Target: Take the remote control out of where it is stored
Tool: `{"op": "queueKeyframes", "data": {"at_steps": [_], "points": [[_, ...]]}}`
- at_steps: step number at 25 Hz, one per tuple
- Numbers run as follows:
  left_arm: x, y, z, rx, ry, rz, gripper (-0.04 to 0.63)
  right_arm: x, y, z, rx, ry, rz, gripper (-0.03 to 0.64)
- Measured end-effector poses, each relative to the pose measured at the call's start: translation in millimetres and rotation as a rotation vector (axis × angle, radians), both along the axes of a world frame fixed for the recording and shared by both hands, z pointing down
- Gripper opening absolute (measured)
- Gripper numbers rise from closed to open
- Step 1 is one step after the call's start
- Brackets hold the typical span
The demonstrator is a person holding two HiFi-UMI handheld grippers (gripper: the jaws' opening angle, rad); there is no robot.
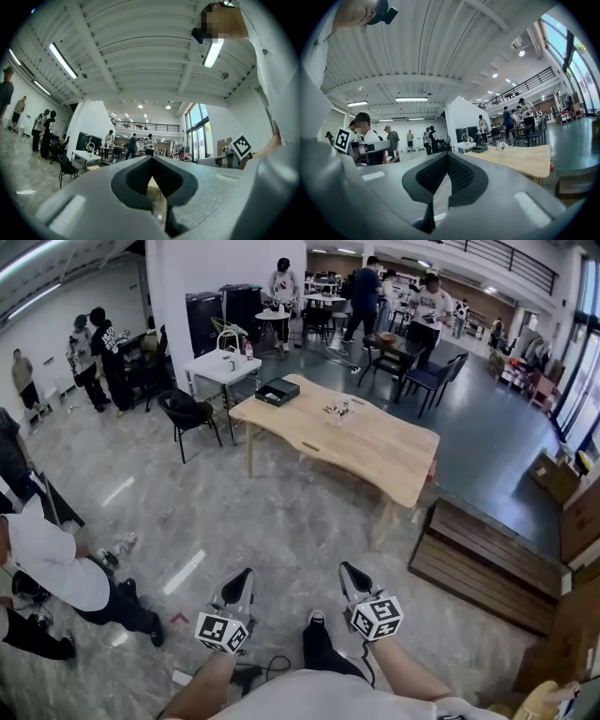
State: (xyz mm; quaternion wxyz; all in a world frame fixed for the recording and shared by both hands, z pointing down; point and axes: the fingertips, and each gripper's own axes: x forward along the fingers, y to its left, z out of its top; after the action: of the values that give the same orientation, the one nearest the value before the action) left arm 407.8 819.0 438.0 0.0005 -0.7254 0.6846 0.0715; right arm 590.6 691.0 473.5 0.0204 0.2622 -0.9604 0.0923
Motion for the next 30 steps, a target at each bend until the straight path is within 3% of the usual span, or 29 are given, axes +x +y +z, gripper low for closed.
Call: {"op": "queueKeyframes", "data": {"at_steps": [11, 30], "points": [[-63.3, -101.1, 0.3, -0.026, -0.007, -0.096, 0.000, -66.4, -118.1, 3.8, -0.015, -0.019, -0.046, 0.028], [-143.7, -310.0, -19.3, -0.003, -0.031, -0.162, 0.000, -171.3, -331.7, -21.0, 0.015, -0.019, -0.122, 0.028]]}}
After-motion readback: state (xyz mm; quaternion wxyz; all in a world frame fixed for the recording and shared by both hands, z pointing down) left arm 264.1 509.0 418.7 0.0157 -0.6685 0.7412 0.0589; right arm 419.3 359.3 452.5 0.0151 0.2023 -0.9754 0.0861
